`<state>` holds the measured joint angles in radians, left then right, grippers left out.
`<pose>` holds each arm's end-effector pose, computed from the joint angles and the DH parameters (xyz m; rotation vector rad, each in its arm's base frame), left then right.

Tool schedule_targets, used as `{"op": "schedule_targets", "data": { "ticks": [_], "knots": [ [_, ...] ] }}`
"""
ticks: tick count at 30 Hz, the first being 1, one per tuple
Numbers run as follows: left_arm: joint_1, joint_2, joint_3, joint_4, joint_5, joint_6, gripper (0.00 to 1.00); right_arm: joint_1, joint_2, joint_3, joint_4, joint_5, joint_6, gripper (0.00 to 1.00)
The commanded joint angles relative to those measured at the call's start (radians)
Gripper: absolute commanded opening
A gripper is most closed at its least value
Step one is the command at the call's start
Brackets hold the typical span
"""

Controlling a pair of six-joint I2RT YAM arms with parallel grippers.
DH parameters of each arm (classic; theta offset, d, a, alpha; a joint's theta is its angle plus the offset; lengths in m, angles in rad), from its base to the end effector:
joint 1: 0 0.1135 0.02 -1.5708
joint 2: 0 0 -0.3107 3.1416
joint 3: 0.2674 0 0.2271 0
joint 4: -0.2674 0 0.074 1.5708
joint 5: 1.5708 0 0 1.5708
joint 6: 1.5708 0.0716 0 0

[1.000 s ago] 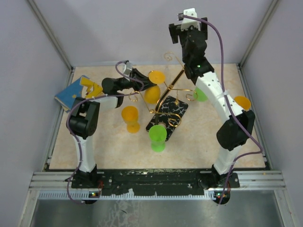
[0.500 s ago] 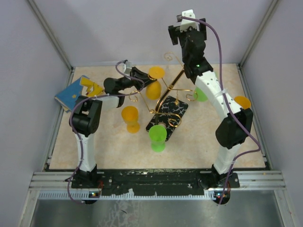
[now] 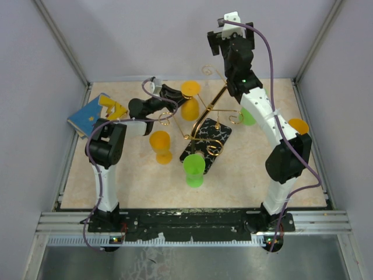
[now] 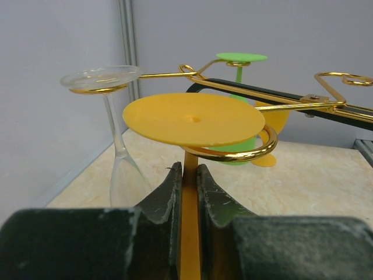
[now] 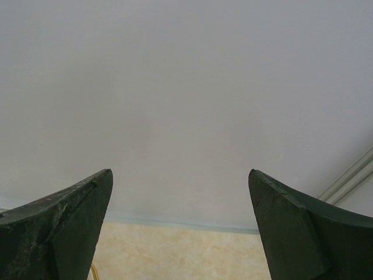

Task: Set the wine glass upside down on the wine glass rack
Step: Turn the wine glass upside down at the wine rack.

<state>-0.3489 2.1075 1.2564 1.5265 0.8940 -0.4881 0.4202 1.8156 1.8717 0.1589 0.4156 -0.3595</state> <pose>0.4142 -0.2101 0.3297 0.8160 0.9400 -1.1314 0.4198 0.1559 0.5169 -0.1838 1.3658 -0.2307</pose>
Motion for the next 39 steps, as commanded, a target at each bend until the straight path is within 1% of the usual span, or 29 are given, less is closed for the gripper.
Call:
{"op": "schedule_targets", "data": {
  "ticks": [1, 12, 24, 32, 39],
  "knots": [
    [0.02, -0.056, -0.045, 0.19, -0.036, 0.038, 0.0, -0.009, -0.006, 0.021, 0.025, -0.002, -0.009, 0.99],
    [0.048, -0.113, -0.103, 0.22, -0.035, 0.039, 0.0, -0.01, -0.014, 0.011, 0.019, 0.0, 0.02, 0.99],
    [0.047, -0.167, -0.158, 0.226, 0.041, 0.009, 0.0, -0.009, -0.029, -0.014, 0.022, 0.016, 0.018, 0.99],
    [0.016, -0.156, -0.14, 0.238, 0.083, -0.013, 0.0, -0.009, -0.036, -0.02, 0.022, 0.01, 0.027, 0.99],
    [-0.011, -0.146, -0.13, 0.234, 0.083, -0.01, 0.0, -0.009, -0.047, -0.033, 0.022, 0.007, 0.028, 0.99]
  ]
}}
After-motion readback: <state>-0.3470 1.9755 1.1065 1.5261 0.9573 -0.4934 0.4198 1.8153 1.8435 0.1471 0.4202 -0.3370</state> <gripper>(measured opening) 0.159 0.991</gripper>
